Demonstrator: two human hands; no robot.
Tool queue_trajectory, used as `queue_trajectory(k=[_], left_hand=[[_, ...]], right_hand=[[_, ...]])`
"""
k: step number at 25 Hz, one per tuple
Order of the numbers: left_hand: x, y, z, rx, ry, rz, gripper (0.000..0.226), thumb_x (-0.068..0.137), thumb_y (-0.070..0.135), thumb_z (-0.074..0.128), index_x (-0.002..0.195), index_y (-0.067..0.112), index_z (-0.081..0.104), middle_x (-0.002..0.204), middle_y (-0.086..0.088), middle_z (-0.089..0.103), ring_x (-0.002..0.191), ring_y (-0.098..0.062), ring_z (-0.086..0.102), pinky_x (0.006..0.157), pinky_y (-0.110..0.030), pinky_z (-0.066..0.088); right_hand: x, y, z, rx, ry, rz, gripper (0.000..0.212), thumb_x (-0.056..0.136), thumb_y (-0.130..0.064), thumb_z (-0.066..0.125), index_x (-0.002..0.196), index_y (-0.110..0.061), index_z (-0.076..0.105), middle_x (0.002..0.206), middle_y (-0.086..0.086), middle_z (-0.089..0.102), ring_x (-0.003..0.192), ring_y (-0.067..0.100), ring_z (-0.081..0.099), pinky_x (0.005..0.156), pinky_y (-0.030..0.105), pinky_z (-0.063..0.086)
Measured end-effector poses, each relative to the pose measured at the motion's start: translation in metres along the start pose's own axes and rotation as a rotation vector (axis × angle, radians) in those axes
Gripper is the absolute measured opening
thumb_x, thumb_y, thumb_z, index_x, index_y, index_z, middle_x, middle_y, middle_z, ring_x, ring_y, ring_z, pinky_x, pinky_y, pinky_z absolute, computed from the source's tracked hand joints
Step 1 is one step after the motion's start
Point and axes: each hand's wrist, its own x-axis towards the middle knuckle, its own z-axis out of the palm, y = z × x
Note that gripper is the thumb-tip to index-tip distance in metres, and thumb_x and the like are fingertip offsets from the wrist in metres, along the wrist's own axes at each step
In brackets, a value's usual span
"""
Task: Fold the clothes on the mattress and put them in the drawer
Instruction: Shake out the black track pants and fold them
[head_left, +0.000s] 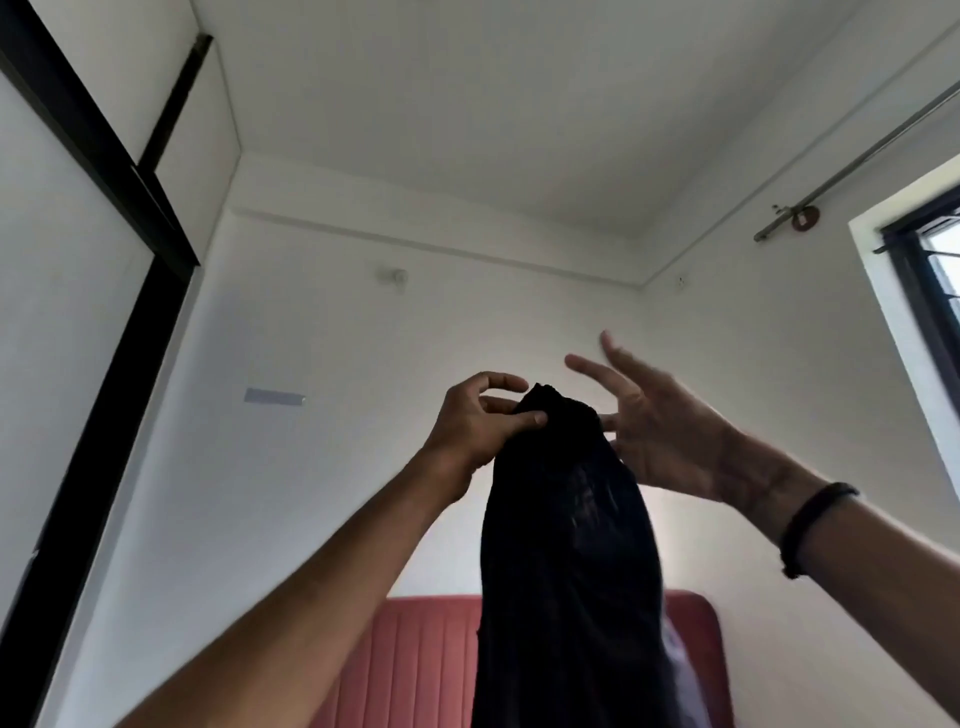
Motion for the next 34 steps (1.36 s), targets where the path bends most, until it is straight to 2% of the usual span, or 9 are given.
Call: queue_trajectory(k=[3,6,10,15,18,20,24,26,34], left_hand=[[0.003,-0.012,0.003,0.257,0.118,0.136,0.040,0.068,0.025,0.095,0.103,0.031,0.076,0.090,0.007,0.078,0.074,-0.001,0.070,0.070,-0.023,0.052],[-0.002,-0.020,0.004,0.453,0.123,0.205,0.034,0.068,0.033,0.094,0.099,0.033,0.079,0.087,0.017,0.077,0.065,0.013,0.062,0.069,-0.021,0.044],[-0.012,-0.021,-0.015,0.491,0.116,0.215,0.033,0.070,0.032,0.094,0.101,0.030,0.080,0.091,0.017,0.077,0.076,0.014,0.066,0.071,-0.017,0.045],[-0.020,-0.009,-0.036,0.521,0.107,0.303,0.028,0.076,0.014,0.090,0.102,0.014,0.081,0.088,0.014,0.074,0.055,0.018,0.056,0.060,-0.005,0.041],[-0.029,-0.009,-0.047,0.538,0.106,0.301,0.025,0.078,0.013,0.089,0.102,0.014,0.080,0.089,0.016,0.073,0.052,0.018,0.054,0.059,-0.006,0.041],[-0.033,-0.013,-0.053,0.555,0.120,0.297,0.024,0.079,0.013,0.088,0.101,0.016,0.080,0.089,0.014,0.073,0.051,0.017,0.053,0.058,-0.006,0.041],[-0.037,-0.030,-0.068,0.566,0.076,0.165,0.035,0.078,0.025,0.090,0.110,0.030,0.078,0.092,0.012,0.078,0.051,0.004,0.055,0.064,-0.019,0.049],[-0.039,-0.040,-0.070,0.509,-0.059,0.033,0.039,0.078,0.024,0.089,0.115,0.029,0.077,0.095,0.007,0.079,0.058,0.002,0.060,0.065,-0.026,0.050],[-0.029,-0.036,-0.029,0.909,-0.019,-0.103,0.025,0.088,0.044,0.076,0.109,0.033,0.069,0.092,0.005,0.069,0.094,-0.022,0.067,0.077,-0.031,0.043]], right_hand=[[0.002,0.042,-0.003,-0.703,0.072,0.019,0.083,0.082,-0.018,0.080,0.145,-0.041,0.031,0.104,0.009,0.074,0.082,0.021,0.072,0.067,0.040,0.061],[0.002,0.062,-0.007,-0.992,0.145,0.077,0.067,0.074,-0.006,0.060,0.132,-0.029,0.034,0.094,0.012,0.070,0.072,0.033,0.073,0.062,0.050,0.064],[-0.006,0.052,-0.024,-0.841,0.292,-0.226,0.051,0.076,0.006,0.045,0.110,-0.030,0.057,0.098,0.008,0.070,0.071,0.014,0.067,0.061,0.036,0.055],[-0.013,0.049,-0.014,-1.105,0.046,-0.184,0.030,0.084,0.001,0.039,0.076,-0.011,0.066,0.061,-0.007,0.057,0.053,0.005,0.050,0.052,0.028,0.043],[-0.018,0.040,-0.002,-1.090,-0.055,0.017,0.051,0.102,-0.046,0.049,0.065,-0.013,0.063,0.057,-0.010,0.058,0.055,0.009,0.053,0.060,0.036,0.053],[-0.017,0.042,-0.003,-1.179,-0.041,0.030,0.070,0.087,-0.074,0.061,0.061,-0.010,0.054,0.055,-0.006,0.054,0.053,0.015,0.051,0.056,0.035,0.045],[-0.007,0.039,-0.017,-0.792,0.258,-0.192,0.021,0.083,-0.019,0.084,0.089,-0.005,0.071,0.074,0.006,0.073,0.061,0.017,0.065,0.057,0.030,0.048],[-0.004,0.042,-0.030,-0.497,0.300,-0.145,0.033,0.081,0.002,0.081,0.107,-0.008,0.064,0.086,0.010,0.072,0.071,0.018,0.067,0.058,0.029,0.052],[0.015,0.059,-0.024,-0.812,0.848,0.148,0.004,0.070,-0.010,0.063,0.070,-0.011,0.066,0.055,0.007,0.068,0.061,0.031,0.071,0.060,0.036,0.058]])
